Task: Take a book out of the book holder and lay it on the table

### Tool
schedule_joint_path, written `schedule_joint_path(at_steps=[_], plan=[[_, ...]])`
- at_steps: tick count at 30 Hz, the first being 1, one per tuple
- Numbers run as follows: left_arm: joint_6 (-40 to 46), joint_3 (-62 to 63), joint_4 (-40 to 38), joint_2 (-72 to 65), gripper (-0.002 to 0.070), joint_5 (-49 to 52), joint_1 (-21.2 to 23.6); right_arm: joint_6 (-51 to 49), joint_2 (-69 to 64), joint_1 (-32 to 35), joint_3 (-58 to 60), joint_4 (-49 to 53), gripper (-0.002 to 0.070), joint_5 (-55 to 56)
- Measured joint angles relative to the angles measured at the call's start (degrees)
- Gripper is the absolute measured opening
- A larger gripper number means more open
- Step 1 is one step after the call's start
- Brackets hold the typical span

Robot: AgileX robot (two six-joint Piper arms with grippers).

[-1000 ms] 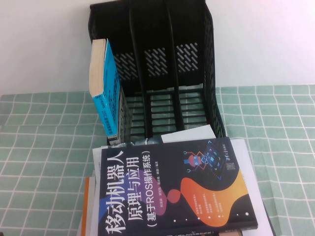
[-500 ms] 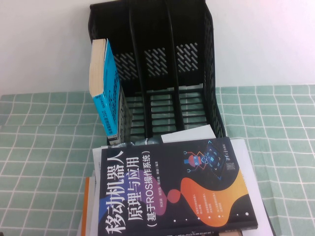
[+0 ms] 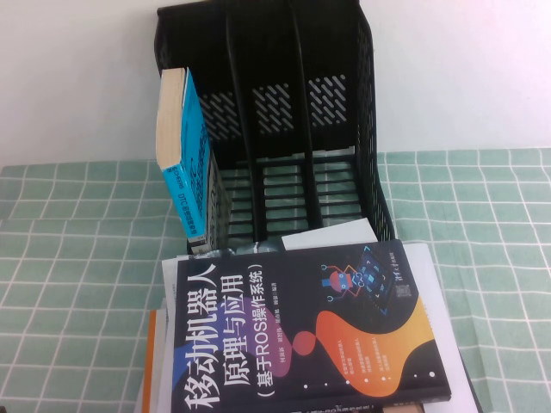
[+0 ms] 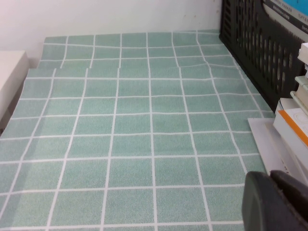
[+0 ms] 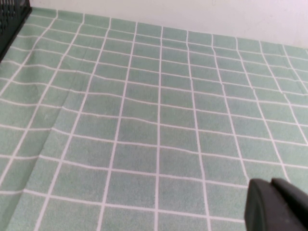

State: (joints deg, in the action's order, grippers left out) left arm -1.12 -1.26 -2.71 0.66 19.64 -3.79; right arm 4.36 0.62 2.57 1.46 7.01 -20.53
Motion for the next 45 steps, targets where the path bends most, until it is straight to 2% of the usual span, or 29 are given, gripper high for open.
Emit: schedule_joint_path(at_steps=[45], plan=[[0.0,0.0,2.2,0.0,-0.0003,0.0,0.0,0.0,0.0,0.0,0.0,0.0,-0.0002,0.0]])
